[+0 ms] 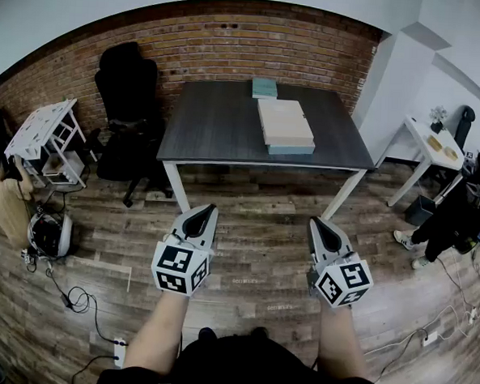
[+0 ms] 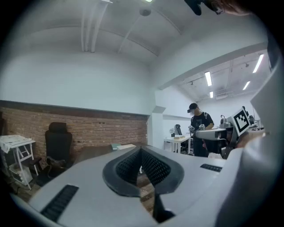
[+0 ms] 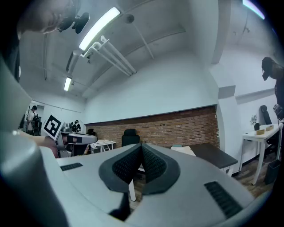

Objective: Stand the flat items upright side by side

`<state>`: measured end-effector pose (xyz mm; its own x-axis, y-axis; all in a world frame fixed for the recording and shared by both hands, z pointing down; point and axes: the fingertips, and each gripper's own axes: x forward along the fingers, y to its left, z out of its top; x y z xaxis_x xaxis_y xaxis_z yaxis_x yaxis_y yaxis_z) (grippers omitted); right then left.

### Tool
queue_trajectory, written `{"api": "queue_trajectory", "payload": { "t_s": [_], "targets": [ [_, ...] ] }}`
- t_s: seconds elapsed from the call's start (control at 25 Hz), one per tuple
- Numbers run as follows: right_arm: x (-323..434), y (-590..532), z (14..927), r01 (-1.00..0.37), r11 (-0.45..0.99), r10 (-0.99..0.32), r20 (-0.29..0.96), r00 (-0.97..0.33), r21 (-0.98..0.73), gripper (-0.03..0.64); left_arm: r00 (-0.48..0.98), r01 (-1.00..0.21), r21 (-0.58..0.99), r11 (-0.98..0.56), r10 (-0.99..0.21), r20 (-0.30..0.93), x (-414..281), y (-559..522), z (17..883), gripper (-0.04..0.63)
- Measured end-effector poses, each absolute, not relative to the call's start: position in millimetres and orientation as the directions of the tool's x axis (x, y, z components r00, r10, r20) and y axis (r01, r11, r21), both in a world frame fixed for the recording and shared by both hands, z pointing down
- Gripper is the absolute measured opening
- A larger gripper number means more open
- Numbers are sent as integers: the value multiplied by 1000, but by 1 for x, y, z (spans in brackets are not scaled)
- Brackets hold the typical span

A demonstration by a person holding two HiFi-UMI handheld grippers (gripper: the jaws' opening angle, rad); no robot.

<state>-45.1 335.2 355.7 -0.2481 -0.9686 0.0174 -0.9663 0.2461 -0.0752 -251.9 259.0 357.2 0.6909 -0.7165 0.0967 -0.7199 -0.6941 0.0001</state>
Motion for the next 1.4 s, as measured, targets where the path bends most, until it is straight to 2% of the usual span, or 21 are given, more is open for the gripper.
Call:
{"api": "queue_trajectory", "payload": {
  "t_s": [0.76,0.96,1.08,1.2,1.4],
  "targets": [
    [-57,340,354,-948,303,-952,21,-307,-92,14,685,-728,44,-685,-721,108,-258,263,364,17],
    [-53,343,359,-945,298,-953,24,-303,-133,86,695,-718,44,-695,-711,110,-255,266,369,27],
    [-51,342,361,-944,297,-952,33,-305,-140,117,698,-715,47,-698,-706,123,-255,266,373,115],
    [-49,342,365,-945,295,-951,50,-304,-144,156,701,-710,48,-702,-700,134,-254,267,378,173],
    [-47,341,371,-938,308,-944,71,-322,-160,267,713,-697,51,-715,-683,156,-249,269,384,299]
  ]
}}
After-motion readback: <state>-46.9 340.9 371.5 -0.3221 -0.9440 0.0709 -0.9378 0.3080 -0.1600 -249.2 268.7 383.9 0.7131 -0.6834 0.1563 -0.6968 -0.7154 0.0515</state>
